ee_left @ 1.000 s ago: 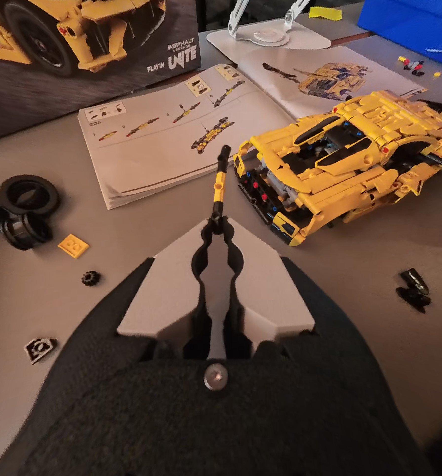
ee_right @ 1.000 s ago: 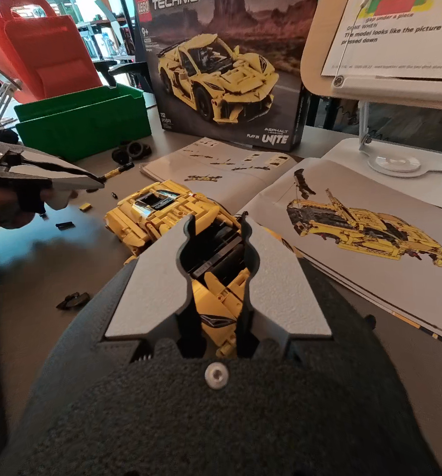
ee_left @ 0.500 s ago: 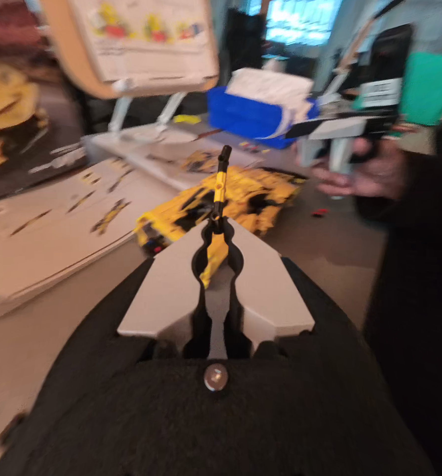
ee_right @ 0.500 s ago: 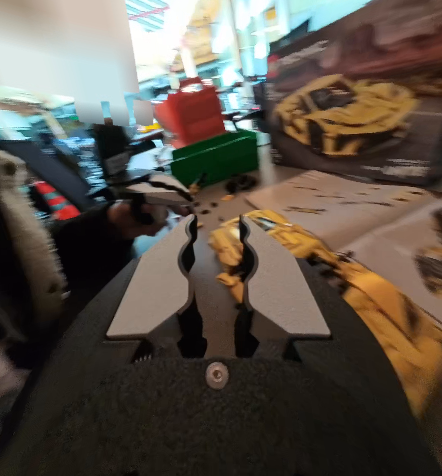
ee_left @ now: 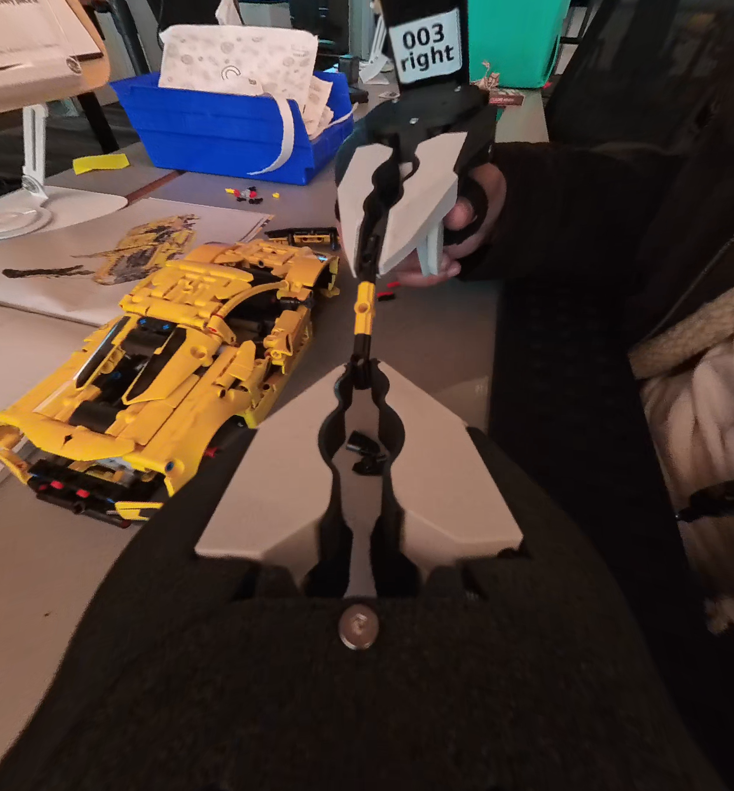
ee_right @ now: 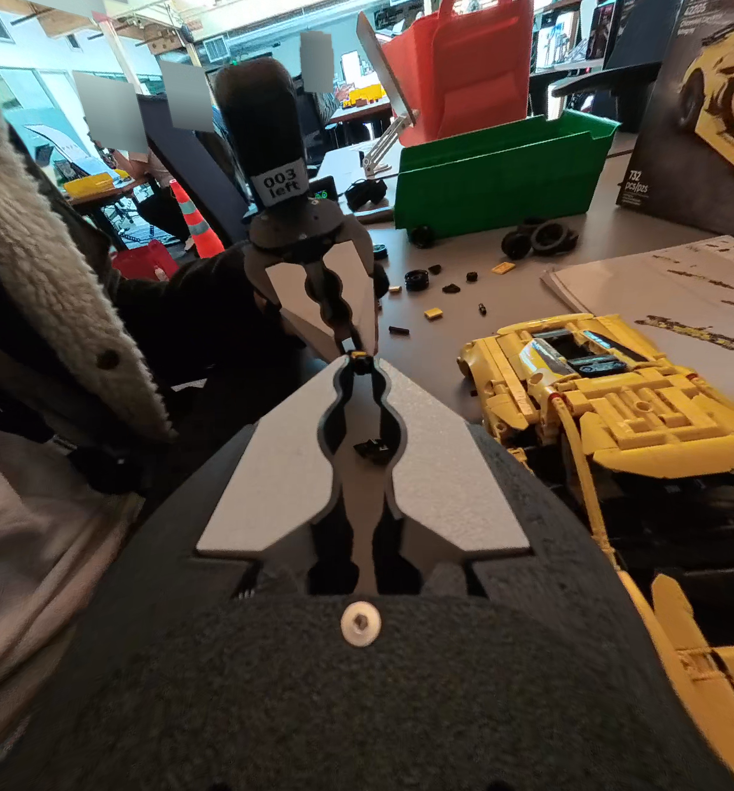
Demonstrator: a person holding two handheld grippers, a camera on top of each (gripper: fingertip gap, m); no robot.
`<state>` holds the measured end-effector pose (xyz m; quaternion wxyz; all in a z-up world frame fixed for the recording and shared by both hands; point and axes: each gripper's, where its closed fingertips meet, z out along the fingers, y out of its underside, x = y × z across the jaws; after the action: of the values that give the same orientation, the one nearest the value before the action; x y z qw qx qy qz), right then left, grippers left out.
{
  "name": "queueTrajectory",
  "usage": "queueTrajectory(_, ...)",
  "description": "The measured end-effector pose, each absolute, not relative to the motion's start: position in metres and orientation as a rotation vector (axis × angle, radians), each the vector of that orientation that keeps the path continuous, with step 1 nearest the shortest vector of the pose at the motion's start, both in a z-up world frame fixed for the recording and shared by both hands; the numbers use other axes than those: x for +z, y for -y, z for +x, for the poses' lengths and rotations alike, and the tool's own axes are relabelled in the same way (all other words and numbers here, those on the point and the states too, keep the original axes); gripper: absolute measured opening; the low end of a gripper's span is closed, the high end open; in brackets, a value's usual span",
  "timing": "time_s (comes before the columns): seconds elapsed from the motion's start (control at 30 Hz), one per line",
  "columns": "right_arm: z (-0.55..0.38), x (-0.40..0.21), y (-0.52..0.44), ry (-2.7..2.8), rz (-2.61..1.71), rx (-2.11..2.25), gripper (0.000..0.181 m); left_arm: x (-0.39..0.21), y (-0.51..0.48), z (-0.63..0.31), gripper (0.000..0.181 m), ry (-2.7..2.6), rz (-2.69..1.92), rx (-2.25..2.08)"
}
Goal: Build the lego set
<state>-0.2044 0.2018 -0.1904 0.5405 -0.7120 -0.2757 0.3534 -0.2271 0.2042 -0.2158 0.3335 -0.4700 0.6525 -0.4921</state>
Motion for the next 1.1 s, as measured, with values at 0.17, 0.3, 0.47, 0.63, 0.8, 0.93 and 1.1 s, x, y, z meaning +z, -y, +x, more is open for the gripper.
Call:
queueTrajectory(0.17, -0.202, -0.186, -0.203, 0.611, -1.676, 0.867, 0.008, -0.214, -0.204, -0.223, 0.007, -1.667, -1.262, -1.285)
queueTrajectory(0.3, -0.214, -0.199, -0.201, 0.650, -1.738, 0.905, 0.009, -0.218, -0.196, -0.220, 0.007, -1.710, -1.243, -1.264)
queueTrajectory(0.47, -0.224, -0.207, -0.197, 0.691, -1.768, 0.933, 0.007, -0.217, -0.187, -0.216, 0.007, -1.712, -1.238, -1.284)
queueTrajectory(0.63, -0.226, -0.207, -0.196, 0.698, -1.764, 0.941, 0.007, -0.214, -0.185, -0.216, 0.007, -1.698, -1.247, -1.334)
queueTrajectory(0.8, -0.227, -0.208, -0.193, 0.713, -1.769, 0.959, 0.007, -0.212, -0.183, -0.216, 0.007, -1.692, -1.244, -1.362)
queueTrajectory(0.93, -0.209, -0.196, -0.192, 0.734, -1.752, 0.846, 0.007, -0.203, -0.189, -0.215, 0.006, -1.625, -1.230, -1.367)
queueTrajectory(1.1, -0.100, -0.176, -0.183, 0.369, -1.819, 0.665, 0.007, -0.199, -0.203, -0.216, 0.007, -1.544, -1.284, -1.421)
